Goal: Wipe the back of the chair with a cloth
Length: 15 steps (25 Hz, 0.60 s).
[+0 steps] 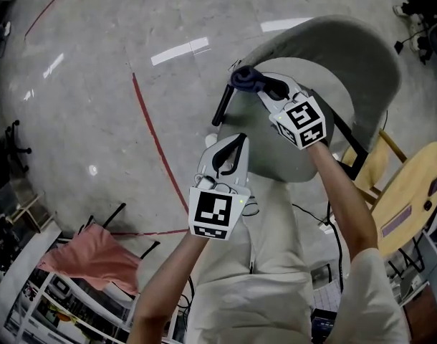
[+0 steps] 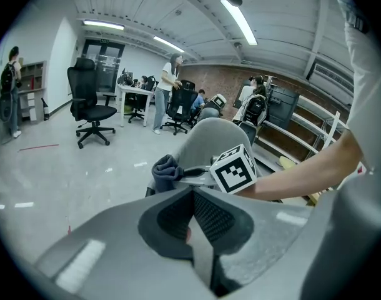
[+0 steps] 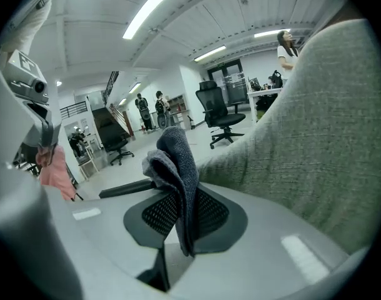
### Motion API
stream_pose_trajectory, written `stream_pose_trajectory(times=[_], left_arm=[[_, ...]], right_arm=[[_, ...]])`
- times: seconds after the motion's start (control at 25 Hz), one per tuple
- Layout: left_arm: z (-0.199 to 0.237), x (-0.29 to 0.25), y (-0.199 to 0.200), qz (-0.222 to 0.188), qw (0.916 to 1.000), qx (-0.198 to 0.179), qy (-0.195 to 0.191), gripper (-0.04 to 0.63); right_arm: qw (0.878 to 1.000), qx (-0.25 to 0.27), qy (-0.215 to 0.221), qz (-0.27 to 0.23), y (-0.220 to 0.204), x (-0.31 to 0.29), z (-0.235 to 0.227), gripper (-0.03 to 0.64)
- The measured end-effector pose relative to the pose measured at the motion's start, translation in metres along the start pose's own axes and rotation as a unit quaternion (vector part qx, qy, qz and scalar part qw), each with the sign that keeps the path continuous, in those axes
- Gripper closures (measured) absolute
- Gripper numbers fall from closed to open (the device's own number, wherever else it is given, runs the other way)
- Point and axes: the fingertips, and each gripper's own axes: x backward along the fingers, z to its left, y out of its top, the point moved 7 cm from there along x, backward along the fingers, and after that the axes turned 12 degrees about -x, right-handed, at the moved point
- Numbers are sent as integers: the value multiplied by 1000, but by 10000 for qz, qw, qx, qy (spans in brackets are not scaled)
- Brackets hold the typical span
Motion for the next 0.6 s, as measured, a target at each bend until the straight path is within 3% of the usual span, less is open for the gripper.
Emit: stream_pose_trajectory(times=[0.2, 0.44, 0.6], left_arm=[[2, -1, 0, 8, 10000, -37, -53, 595], [-1, -5, 2, 21, 9998, -96, -161, 595], [-2, -9, 6, -29, 9996, -136, -226, 595]], right_arm=[[9999, -42, -135, -47, 4, 1, -7, 549], [9948, -622, -658, -466, 16, 15, -37, 549], [9925, -672, -835, -595, 25, 22, -50, 549]])
